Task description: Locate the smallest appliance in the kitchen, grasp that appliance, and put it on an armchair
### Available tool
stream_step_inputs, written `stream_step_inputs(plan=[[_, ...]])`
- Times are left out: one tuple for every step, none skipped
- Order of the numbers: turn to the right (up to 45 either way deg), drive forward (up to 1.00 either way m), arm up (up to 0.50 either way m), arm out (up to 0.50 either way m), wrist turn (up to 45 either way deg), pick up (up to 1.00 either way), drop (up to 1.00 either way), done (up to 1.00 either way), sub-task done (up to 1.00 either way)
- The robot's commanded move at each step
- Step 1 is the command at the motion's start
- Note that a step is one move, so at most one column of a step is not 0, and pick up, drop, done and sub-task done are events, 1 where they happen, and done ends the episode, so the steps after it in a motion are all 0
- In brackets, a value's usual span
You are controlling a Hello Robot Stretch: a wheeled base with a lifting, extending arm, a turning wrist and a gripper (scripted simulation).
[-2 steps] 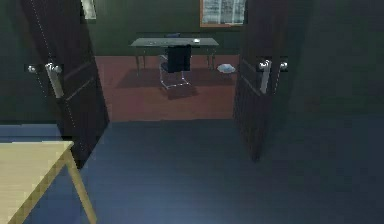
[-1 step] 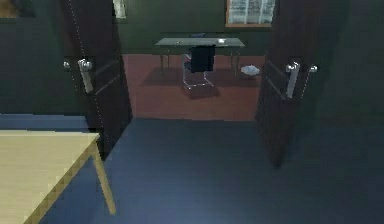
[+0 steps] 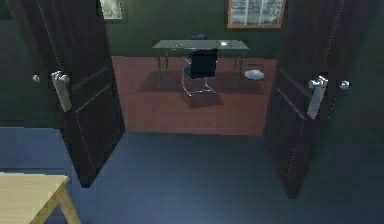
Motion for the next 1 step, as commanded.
stream_step_inputs(plan=[[45.0,0.00,0.00,0.00,0.0,0.00,0.00,0.00,0.00]])
